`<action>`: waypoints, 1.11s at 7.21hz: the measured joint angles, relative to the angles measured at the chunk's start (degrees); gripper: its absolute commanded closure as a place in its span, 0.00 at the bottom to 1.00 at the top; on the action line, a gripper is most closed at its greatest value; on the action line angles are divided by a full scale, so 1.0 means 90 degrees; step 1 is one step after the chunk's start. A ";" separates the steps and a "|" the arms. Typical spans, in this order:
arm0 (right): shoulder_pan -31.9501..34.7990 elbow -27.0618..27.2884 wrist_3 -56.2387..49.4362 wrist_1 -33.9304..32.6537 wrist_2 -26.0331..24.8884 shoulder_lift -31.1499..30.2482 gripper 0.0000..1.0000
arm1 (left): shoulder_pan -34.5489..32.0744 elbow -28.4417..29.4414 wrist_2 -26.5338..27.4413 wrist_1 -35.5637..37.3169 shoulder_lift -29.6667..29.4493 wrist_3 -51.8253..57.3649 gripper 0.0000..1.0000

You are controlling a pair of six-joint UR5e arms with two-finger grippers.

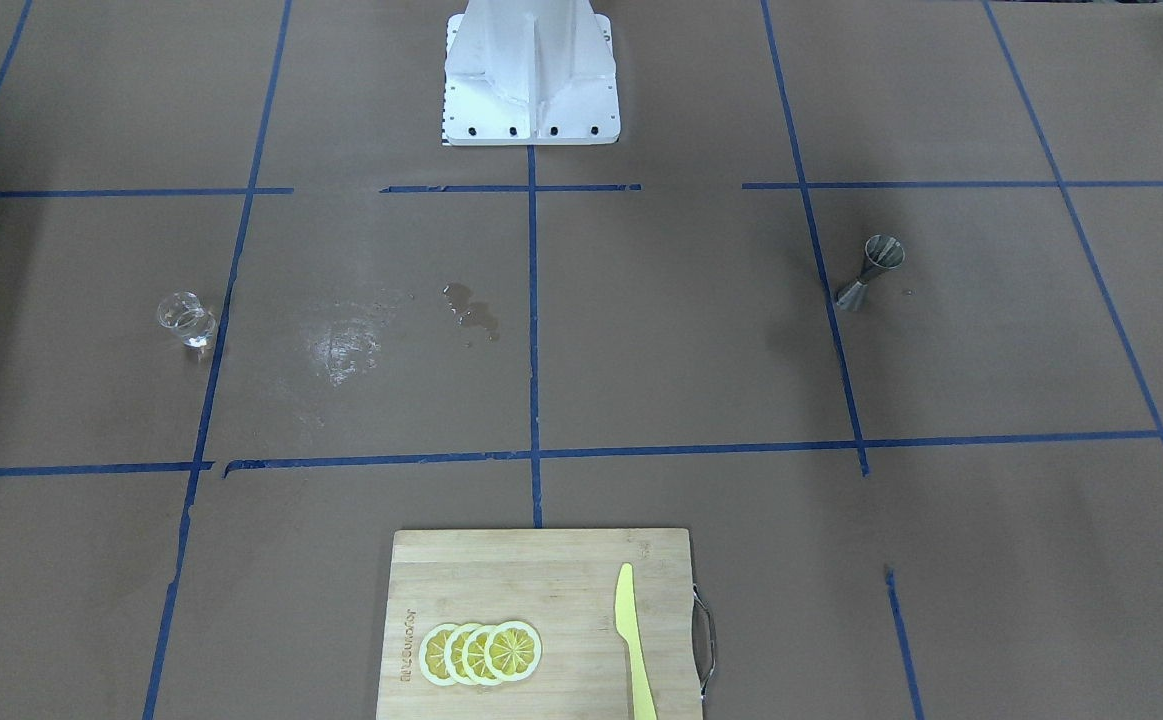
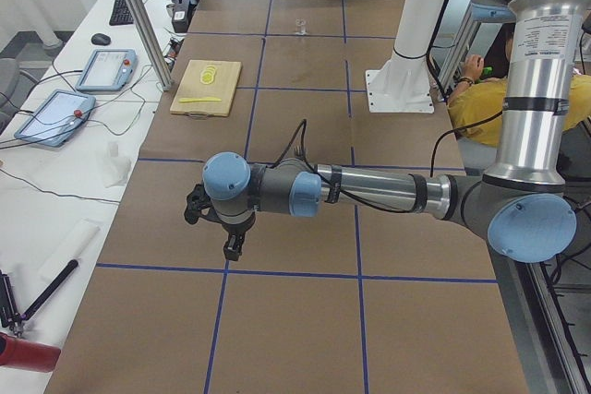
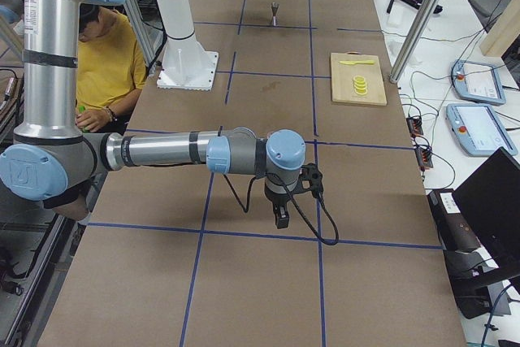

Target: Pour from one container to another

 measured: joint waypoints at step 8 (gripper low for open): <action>-0.0002 -0.0011 0.0014 0.0015 0.0074 -0.0009 0.00 | 0.0000 0.0114 0.0007 -0.1184 0.0314 -0.0023 0.00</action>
